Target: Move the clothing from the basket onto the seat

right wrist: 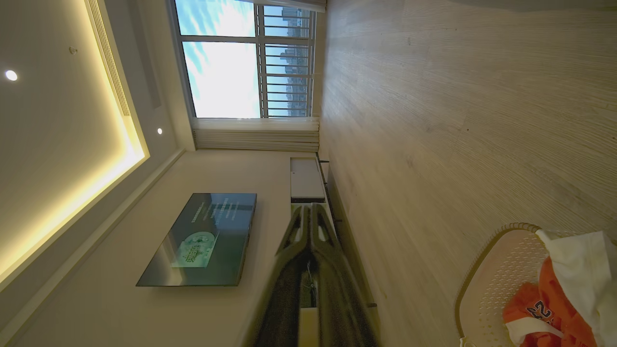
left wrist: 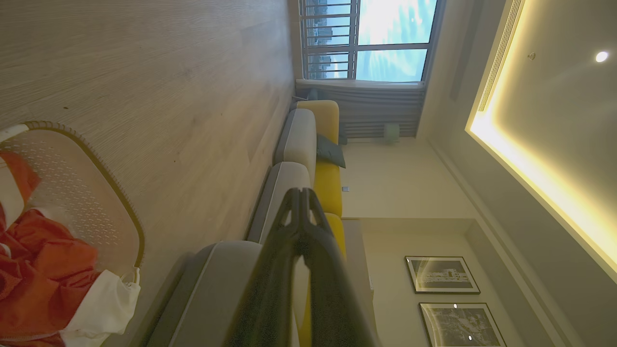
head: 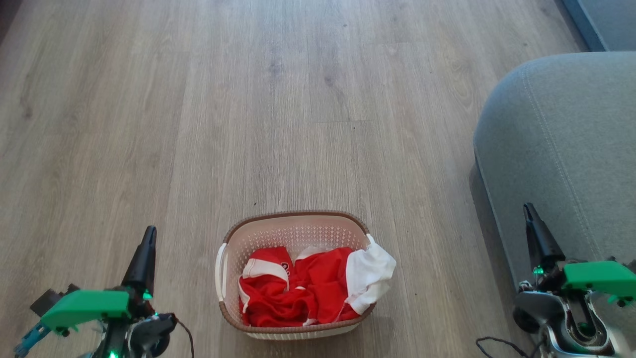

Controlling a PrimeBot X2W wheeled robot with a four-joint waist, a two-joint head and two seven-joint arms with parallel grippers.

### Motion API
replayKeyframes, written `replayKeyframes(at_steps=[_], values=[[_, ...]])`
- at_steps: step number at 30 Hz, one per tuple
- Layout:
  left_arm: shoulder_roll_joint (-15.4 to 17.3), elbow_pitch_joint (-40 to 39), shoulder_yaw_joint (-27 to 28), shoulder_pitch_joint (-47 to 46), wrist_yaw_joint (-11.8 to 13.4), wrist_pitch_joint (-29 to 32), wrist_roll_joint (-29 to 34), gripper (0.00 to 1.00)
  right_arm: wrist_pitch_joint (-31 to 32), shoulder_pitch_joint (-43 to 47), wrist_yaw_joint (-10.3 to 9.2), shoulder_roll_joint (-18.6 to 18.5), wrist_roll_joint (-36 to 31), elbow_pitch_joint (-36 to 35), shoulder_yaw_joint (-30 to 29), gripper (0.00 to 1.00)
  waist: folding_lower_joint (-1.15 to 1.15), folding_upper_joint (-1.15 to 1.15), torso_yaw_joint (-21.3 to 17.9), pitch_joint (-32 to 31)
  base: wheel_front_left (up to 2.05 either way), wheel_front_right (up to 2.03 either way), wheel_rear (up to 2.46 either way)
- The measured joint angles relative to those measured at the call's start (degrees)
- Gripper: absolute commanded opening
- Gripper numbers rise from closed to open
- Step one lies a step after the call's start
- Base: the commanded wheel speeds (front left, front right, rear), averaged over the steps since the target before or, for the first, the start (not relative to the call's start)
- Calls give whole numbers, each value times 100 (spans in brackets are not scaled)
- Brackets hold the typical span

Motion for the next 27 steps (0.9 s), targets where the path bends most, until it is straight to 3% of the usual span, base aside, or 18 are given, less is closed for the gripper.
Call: replayKeyframes(at_steps=[27], values=[[0, 0, 0, 0, 0, 0, 0, 0, 0, 0, 0, 0, 0, 0, 0, 0, 0, 0, 0, 0, 0, 0, 0]])
